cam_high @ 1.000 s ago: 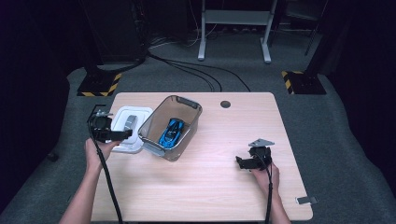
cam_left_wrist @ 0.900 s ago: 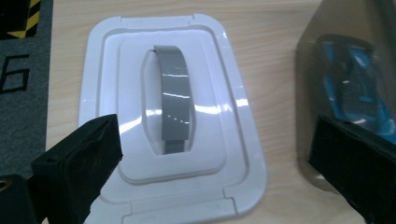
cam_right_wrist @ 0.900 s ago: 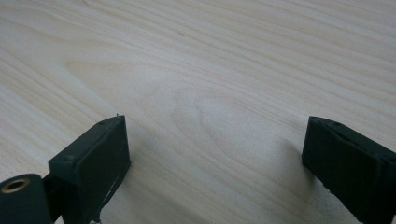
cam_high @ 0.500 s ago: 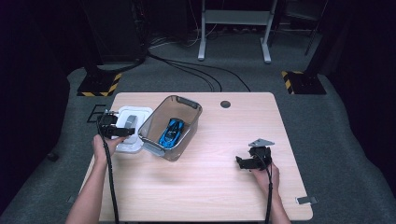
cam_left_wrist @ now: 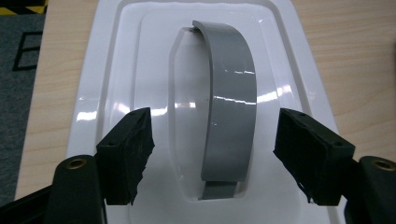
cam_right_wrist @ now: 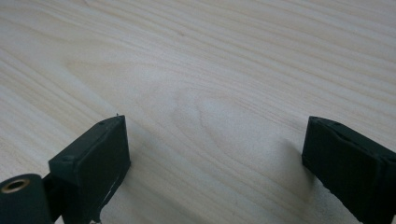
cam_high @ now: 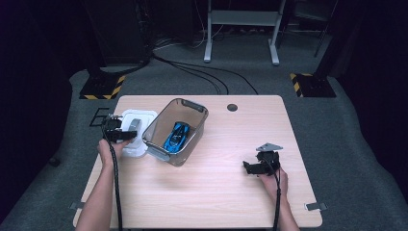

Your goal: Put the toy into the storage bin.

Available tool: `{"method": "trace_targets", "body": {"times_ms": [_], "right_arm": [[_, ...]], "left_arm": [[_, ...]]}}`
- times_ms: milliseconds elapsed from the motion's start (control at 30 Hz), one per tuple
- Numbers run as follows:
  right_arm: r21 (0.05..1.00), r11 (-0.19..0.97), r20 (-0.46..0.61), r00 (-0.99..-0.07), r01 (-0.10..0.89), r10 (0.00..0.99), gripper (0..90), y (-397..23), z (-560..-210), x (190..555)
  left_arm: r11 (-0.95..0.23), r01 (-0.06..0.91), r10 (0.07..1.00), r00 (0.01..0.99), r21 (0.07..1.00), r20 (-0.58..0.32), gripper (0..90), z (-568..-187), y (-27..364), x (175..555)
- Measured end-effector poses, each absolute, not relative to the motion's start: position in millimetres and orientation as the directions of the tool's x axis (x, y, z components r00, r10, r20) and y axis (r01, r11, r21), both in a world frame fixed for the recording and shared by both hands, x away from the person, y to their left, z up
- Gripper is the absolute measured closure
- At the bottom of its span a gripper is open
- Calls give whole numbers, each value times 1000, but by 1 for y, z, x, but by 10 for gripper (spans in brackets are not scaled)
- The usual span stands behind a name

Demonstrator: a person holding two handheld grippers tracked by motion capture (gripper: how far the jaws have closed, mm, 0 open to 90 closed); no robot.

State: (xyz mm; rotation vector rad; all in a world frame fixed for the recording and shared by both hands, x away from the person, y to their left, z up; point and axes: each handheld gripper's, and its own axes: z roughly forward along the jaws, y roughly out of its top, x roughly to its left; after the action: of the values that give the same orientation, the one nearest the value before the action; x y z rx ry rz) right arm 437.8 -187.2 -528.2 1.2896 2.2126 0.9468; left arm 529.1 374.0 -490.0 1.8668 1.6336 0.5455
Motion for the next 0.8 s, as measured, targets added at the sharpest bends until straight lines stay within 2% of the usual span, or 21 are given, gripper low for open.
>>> {"method": "trace_targets", "body": {"times_ms": [200, 400, 800], "right_arm": [[728, 342, -10, -489, 595, 872, 64, -187, -528, 438], [728, 343, -10, -490, 594, 872, 64, -187, -528, 438], [728, 342, -10, -489, 595, 872, 64, -187, -528, 438]], "left_arm": [[-84, 748, 986, 159, 658, -55, 441, -494, 370, 532], [-112, 747, 984, 174, 656, -30, 655, -494, 365, 533], [-89, 711, 983, 177, 697, -56, 672, -483, 370, 525]]}}
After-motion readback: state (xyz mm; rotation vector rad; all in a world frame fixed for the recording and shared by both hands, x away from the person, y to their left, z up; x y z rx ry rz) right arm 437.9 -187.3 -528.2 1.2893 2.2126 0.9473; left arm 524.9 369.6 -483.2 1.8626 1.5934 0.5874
